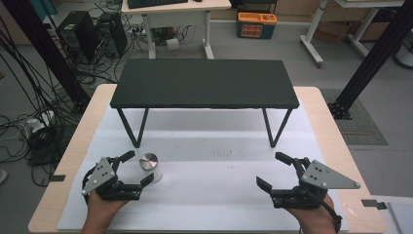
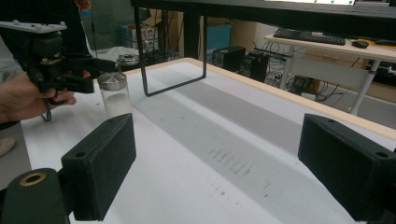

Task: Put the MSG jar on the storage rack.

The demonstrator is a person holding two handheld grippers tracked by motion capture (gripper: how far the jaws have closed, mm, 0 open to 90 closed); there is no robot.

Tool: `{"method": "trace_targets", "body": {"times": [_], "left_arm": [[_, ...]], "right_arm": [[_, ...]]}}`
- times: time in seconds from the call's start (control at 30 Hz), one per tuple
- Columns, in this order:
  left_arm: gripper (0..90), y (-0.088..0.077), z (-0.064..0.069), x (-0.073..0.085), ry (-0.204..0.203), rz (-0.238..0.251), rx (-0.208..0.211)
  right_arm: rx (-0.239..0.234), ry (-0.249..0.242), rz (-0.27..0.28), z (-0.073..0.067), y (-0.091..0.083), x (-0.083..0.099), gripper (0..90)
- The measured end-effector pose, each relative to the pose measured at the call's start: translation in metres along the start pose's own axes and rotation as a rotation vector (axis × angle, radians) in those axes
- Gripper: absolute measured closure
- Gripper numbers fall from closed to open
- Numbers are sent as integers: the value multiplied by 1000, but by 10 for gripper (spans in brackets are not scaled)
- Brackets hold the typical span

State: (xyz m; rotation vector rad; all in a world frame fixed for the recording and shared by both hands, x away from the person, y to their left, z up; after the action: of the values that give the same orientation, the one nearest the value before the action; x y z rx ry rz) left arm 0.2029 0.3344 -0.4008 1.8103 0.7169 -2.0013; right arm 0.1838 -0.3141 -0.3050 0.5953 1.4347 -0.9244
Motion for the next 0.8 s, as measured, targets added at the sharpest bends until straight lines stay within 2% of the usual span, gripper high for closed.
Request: {"method": "trace_targets", "body": {"times": [0.13, 0.2, 0.27, 0.3, 0.33, 0.37, 0.43, 0.5, 0.6, 0.8], "left_arm": [[20, 12, 11, 0, -16, -47, -66], [26, 16, 13, 0, -10, -75, -73], [58, 18, 10, 3, 3, -88, -43], [161, 18, 9, 5, 9, -81, -32], [161, 17, 8, 7, 16, -73, -19], [227, 16, 6, 8, 25, -69, -7], [309, 17, 6, 9, 43, -70, 4], [423, 16, 7, 10, 41, -57, -12], [425, 16, 5, 10, 21, -54, -10], [426, 15, 6, 4, 36, -69, -8]], "right_arm": [[-3, 1, 3, 0, -1, 1, 106], [0, 3, 6, 0, -2, 2, 106], [2, 5, 6, 1, -3, 2, 105], [3, 8, 6, 1, -5, 3, 105], [3, 8, 6, 1, -5, 3, 105], [5, 7, 6, 1, -5, 4, 106], [9, 8, 6, 1, -7, 5, 106], [19, 14, 8, 2, -11, 6, 105], [23, 16, 9, 2, -13, 7, 105], [32, 20, 6, 2, -16, 9, 106]]}}
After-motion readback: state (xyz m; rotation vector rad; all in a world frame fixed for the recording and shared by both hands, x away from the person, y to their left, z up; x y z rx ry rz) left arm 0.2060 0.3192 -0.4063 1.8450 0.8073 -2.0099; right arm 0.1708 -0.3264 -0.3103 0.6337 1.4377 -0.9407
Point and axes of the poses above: each handheld gripper's, and its own axes: y roughly forward along the jaws, x roughly out of its underside, z roughly to its right, the point moved 2 cm from there along y, roughly forward along the jaws, and after that the axes turned 15 degrees about x, right-handed, at the moved point
